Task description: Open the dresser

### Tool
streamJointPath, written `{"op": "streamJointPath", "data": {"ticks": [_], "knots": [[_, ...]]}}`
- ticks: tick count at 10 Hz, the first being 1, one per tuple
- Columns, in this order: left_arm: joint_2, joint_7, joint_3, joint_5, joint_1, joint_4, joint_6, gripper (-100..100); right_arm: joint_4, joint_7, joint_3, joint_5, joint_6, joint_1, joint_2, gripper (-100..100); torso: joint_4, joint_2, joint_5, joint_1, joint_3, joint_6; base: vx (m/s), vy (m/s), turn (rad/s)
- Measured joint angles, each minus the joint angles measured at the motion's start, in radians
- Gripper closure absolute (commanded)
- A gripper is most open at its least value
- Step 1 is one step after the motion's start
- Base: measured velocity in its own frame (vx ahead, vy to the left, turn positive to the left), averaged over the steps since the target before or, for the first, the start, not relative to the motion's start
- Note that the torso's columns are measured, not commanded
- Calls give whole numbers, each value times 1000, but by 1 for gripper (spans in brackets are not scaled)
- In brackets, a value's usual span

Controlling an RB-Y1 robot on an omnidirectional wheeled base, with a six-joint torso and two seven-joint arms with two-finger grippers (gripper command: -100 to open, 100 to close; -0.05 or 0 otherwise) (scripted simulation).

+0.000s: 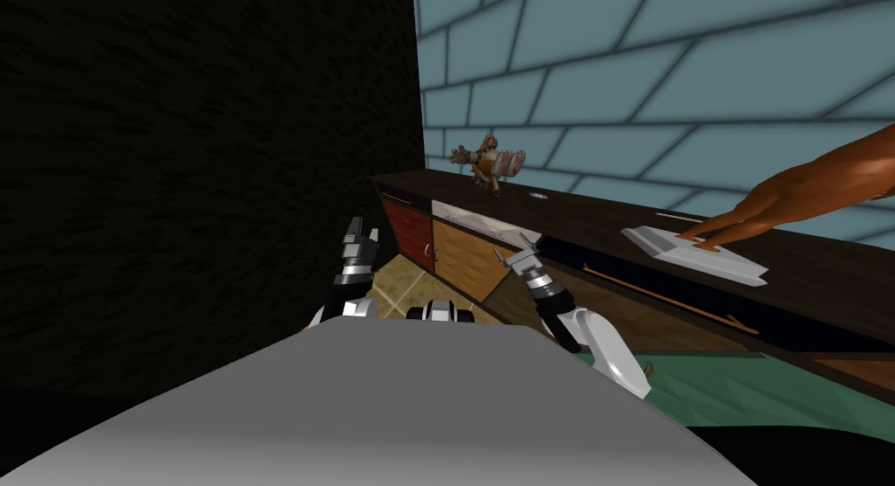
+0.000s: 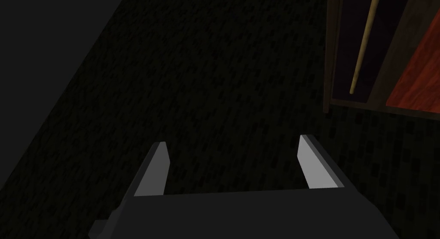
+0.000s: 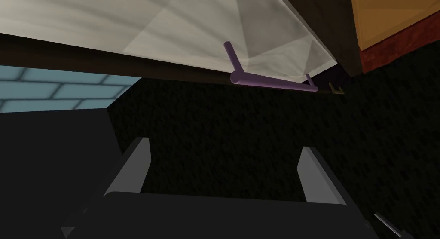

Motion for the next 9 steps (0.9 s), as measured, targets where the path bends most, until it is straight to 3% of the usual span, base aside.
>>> {"op": "streamJointPath", "data": {"ticks": [4,9], "knots": [[0,0,0,0,0,0,0,0,33,106,-31,120,0,-10,-41,-100,0,-1,0,1,-1,0,55,65,-74],[0,0,0,0,0,0,0,0,48,185,-52,235,11,-19,-80,-100,0,0,0,0,0,0,26,40,-37]]}}
